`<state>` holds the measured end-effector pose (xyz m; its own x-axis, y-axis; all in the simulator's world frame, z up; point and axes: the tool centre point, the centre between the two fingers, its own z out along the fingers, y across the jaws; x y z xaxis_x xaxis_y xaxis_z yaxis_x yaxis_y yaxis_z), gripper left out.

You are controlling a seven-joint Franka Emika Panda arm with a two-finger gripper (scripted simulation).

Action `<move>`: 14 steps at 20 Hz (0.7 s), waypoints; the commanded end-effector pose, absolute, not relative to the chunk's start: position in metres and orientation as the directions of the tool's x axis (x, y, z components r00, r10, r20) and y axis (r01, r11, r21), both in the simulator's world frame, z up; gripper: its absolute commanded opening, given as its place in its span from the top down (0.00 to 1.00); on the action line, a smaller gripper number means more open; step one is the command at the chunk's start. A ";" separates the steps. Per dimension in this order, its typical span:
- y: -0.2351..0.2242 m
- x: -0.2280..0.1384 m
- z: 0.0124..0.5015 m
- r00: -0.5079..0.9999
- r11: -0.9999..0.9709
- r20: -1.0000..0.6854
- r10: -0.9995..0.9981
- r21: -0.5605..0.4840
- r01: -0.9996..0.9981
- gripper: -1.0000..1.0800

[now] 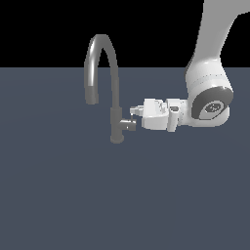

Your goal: Turn on the faucet by rotating a designated handle.

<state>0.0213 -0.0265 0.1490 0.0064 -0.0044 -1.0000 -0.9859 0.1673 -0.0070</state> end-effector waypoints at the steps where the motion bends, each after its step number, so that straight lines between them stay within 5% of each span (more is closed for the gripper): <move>1: -0.027 0.021 0.149 0.006 0.167 -1.000 -0.004 -0.007 -0.986 1.00; 14: -0.021 -0.014 0.122 0.008 0.165 -1.000 -0.002 -0.009 -0.986 1.00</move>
